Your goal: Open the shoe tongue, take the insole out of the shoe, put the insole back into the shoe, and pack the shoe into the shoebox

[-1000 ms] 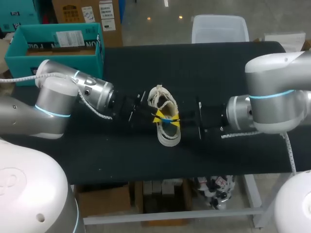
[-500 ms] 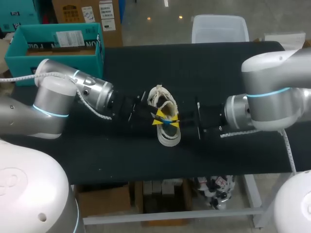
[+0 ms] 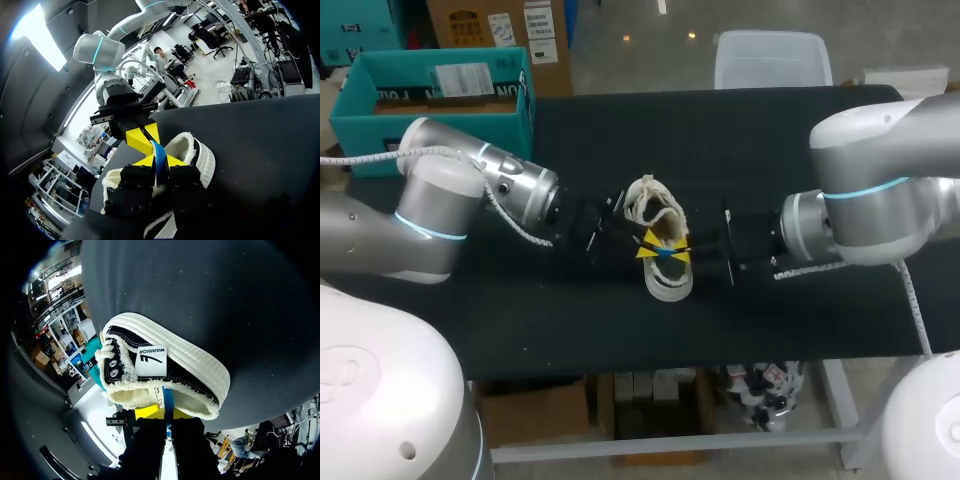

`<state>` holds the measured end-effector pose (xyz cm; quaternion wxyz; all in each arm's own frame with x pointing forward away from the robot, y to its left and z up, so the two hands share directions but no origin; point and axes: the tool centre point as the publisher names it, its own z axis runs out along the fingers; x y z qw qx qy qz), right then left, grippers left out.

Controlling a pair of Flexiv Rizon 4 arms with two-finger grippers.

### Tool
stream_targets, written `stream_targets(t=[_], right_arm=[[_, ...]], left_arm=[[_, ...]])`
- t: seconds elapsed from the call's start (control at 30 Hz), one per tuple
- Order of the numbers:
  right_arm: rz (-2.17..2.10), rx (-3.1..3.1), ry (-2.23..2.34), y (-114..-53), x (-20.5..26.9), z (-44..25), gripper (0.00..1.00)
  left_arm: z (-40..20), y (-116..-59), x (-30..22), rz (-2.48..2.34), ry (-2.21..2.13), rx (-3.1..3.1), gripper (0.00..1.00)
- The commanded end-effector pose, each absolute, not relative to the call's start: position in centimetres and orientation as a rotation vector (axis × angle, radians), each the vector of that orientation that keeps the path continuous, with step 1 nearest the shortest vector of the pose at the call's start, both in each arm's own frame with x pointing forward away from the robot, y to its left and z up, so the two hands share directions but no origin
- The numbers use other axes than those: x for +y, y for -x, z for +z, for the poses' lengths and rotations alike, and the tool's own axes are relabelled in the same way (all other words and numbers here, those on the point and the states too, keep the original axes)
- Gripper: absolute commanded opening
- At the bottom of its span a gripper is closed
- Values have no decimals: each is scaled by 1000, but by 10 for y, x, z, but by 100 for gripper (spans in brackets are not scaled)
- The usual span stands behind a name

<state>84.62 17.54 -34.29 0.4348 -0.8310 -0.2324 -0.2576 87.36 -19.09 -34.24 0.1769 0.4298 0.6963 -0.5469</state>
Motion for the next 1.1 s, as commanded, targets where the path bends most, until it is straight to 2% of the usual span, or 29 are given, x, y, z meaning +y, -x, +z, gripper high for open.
stream_targets(t=[0.03,0.37,1.1], right_arm=[[-629,-599,2094,-843,175,-338,0],[-633,-680,2186,-824,169,-331,0],[-525,-906,2323,-835,183,-366,0]], left_arm=[[-335,-870,-183,-1565,-1242,1940,100],[-312,-860,-161,-1518,-1320,1935,100],[-259,-854,-121,-1360,-1360,2013,100]])
